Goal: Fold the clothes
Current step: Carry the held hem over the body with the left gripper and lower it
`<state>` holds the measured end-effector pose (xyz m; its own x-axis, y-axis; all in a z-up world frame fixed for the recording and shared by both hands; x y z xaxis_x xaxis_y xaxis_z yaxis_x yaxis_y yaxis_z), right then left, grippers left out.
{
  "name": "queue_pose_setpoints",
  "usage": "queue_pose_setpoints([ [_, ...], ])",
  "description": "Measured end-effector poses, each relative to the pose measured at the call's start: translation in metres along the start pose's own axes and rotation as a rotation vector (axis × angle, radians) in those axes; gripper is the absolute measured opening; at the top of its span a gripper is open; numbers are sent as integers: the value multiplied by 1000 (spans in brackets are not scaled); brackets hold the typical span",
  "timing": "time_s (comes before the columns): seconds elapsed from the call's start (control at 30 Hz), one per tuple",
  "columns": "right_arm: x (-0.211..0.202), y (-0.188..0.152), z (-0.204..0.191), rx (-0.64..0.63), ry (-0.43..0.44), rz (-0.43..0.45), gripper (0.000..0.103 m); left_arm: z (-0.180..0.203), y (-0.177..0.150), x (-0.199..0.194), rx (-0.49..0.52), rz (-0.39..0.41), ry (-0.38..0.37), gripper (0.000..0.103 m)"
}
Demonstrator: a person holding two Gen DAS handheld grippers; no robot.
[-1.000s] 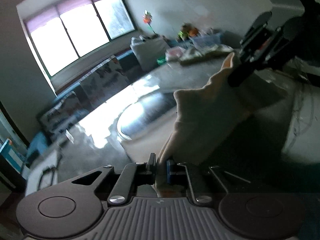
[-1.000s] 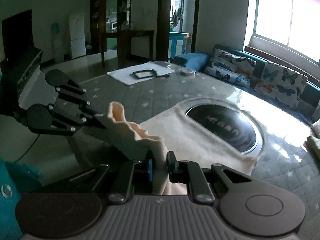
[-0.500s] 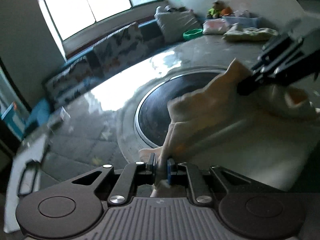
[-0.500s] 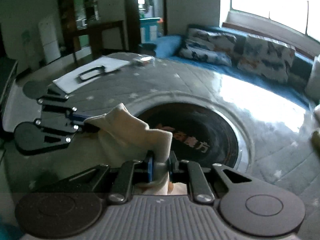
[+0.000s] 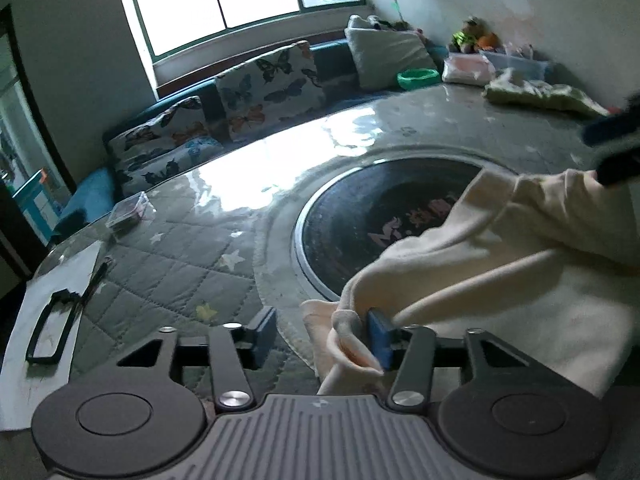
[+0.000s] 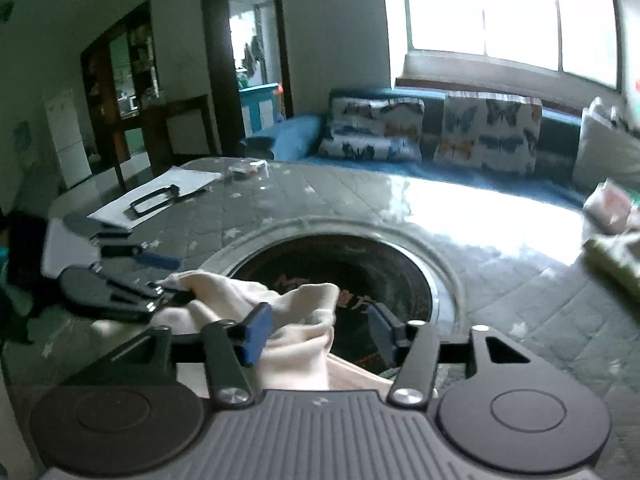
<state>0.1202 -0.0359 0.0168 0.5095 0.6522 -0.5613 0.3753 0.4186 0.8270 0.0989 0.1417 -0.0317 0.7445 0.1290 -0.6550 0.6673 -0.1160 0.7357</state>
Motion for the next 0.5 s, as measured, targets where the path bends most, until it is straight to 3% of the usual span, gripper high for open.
queue_pose_setpoints([
  [0.23,-6,-17,-19,-58,-38,-4,69,-3,6,-18,-48,41,2,81],
  [0.3,3,-23,-10,-37,-84,-21,69,-1,7,-25,-46,60,0,94],
  [0.5,23,-39,37,84,-226,-86,70,4,11,-37,-84,102,-54,103],
])
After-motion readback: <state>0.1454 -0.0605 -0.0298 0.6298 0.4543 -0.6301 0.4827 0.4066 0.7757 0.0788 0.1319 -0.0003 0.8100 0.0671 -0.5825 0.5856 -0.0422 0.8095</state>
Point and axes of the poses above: each gripper's, at about its wrist camera, not at the fingertips, and x roughly the way its jaws point, z to its right, y to its top, the point moved 8 cm from there along x, roughly the way its jaws point, and after that the axes turned 3 degrees about -x, right-handed, at the moved point
